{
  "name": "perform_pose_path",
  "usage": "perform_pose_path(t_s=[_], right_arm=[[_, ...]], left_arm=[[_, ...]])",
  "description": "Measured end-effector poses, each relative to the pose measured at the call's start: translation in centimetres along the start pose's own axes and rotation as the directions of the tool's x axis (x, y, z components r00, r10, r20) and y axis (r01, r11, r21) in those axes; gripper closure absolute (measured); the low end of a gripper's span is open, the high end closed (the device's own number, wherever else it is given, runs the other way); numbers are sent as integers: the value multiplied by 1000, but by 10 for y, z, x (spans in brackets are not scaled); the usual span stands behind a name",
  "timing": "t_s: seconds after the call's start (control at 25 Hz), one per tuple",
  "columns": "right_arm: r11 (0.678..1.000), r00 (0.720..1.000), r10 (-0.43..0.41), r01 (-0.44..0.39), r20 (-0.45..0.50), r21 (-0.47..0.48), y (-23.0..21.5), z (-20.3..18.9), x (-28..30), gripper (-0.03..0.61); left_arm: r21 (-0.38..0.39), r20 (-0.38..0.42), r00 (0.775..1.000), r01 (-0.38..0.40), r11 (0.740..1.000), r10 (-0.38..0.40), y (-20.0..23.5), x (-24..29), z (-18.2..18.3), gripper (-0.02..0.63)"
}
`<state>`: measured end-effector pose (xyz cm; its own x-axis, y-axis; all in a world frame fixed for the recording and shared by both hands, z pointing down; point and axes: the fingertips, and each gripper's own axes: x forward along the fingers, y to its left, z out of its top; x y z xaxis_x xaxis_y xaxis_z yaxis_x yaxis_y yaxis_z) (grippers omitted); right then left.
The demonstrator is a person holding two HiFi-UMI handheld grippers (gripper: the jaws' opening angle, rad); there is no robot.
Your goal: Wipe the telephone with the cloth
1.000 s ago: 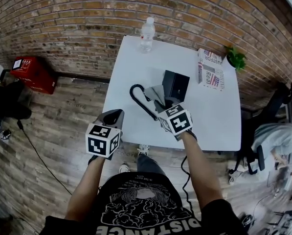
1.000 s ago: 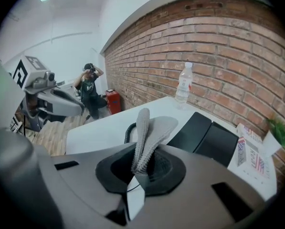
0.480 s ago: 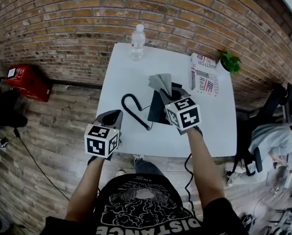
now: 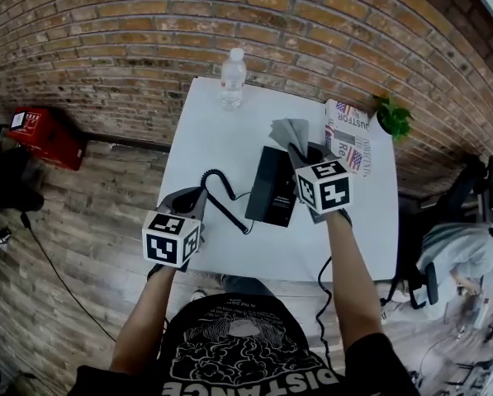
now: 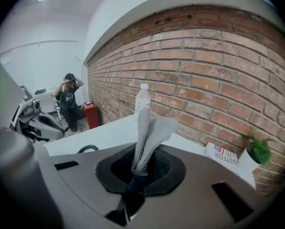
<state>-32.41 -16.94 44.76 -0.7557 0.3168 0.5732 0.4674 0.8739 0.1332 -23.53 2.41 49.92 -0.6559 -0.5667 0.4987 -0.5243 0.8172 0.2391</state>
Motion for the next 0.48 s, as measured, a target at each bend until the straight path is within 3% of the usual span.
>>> perform_pose_path(t_s=[0.48], right_arm=[[990, 980, 126, -134, -151, -47, 12, -27, 29, 566]], left_arm=[[-31, -15, 999, -31, 999, 30, 13, 9, -4, 607]])
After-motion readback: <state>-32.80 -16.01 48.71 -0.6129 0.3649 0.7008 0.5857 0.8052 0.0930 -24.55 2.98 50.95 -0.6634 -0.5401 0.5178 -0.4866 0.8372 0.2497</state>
